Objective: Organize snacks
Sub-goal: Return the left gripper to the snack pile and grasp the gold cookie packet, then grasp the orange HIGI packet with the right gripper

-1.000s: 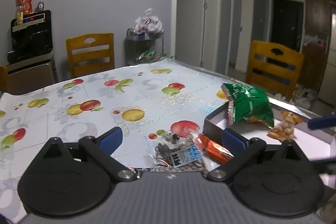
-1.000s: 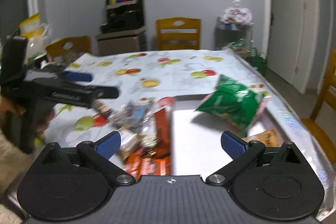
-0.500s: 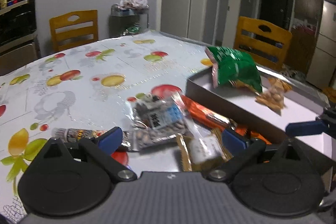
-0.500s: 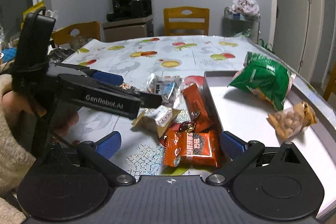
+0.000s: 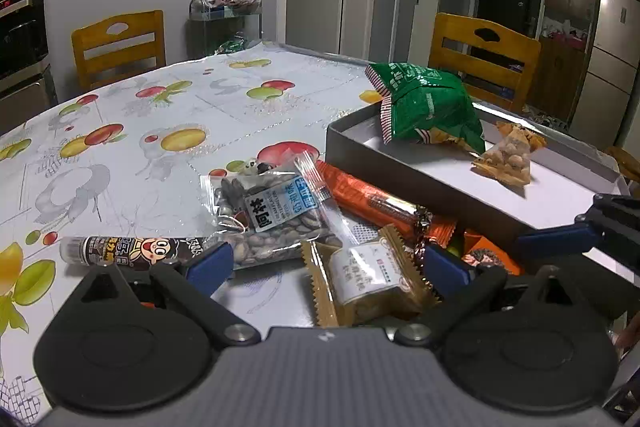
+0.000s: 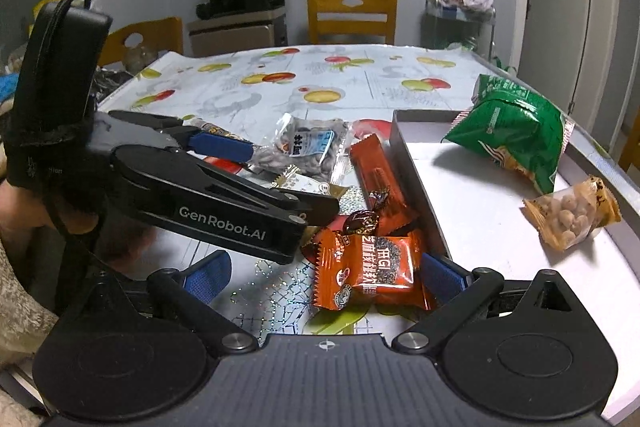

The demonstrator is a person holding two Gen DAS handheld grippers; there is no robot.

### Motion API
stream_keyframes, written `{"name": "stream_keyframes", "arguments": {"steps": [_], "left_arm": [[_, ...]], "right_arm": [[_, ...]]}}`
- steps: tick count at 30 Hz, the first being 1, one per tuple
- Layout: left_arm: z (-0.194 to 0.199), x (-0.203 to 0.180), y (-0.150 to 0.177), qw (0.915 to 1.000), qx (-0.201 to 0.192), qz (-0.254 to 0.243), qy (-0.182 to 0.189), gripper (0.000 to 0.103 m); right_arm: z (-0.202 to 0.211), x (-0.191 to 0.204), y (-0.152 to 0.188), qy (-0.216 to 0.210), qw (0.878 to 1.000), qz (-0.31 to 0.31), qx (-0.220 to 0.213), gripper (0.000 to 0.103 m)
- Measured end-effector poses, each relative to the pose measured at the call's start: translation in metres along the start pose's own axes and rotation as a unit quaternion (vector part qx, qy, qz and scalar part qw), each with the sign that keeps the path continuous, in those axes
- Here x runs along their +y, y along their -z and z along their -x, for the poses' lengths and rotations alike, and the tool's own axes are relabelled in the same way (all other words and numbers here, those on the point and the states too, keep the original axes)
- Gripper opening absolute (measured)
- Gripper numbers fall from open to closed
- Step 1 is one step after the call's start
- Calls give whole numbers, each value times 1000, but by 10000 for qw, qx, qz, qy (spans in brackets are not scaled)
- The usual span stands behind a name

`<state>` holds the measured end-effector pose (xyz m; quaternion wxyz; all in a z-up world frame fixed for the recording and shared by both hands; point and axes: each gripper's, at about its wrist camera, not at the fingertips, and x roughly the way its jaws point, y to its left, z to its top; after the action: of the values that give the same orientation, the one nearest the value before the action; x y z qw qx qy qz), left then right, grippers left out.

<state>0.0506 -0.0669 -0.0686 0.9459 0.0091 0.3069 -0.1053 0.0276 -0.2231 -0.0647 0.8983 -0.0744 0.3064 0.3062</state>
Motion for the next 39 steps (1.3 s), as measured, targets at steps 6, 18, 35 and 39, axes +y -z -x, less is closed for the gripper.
{"name": "stream_keyframes", "arguments": {"steps": [6, 18, 35, 39], "left_arm": [[-2, 0, 1, 10000, 89, -4, 31, 101], [-6, 6, 4, 9991, 329, 51, 261, 64], [3, 12, 3, 9994, 213, -180, 222, 49], [4, 18, 3, 9994, 255, -132, 207, 49]], "right_arm": [[1, 2, 2, -310, 9995, -13, -29, 102], [9, 0, 1, -522, 9985, -98, -141, 101], [-11, 0, -8, 42, 9995, -277, 133, 101], [-16, 1, -9, -321, 9982, -403, 300, 101]]}}
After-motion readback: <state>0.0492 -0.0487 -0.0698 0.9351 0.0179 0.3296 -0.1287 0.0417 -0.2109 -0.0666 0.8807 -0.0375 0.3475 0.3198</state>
